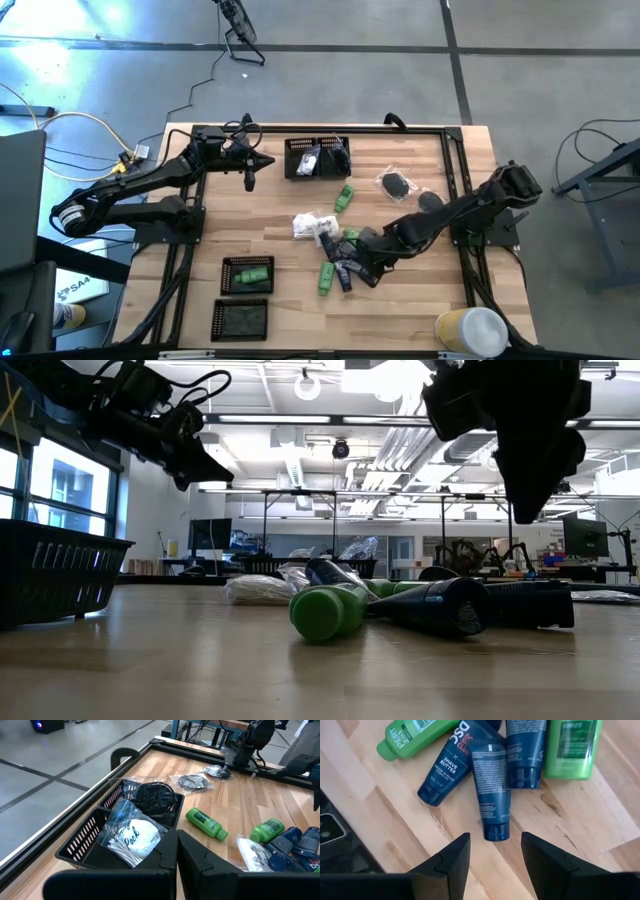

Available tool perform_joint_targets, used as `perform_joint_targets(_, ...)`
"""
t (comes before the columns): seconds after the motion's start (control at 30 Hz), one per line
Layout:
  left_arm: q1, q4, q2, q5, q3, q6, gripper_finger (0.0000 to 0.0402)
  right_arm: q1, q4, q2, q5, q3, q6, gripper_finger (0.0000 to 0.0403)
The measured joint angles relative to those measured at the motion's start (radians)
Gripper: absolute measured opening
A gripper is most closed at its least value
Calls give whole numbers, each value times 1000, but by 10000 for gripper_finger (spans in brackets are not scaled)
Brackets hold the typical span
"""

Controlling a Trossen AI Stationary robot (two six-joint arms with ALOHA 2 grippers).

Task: Pick & Place Travel size toiletries
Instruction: Put the dark blue shave cream into the bottom left basket

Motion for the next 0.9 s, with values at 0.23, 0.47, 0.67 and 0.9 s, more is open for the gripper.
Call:
perform_joint_targets(0.23, 0, -43, 0, 0, 0, 0, 0, 44, 10, 0, 75, 0, 10, 177)
perform_joint_targets(0.47, 0, -68, 0, 0, -1, 0, 0, 43, 41, 0, 75, 0, 24, 231)
perform_joint_targets(0.67, 0, -68, 0, 0, -1, 0, 0, 55, 28, 27, 75, 0, 26, 256)
perform_joint_targets(0.9, 0, -68, 0, -1, -1, 0, 0, 70, 45, 122, 70, 0, 31, 255)
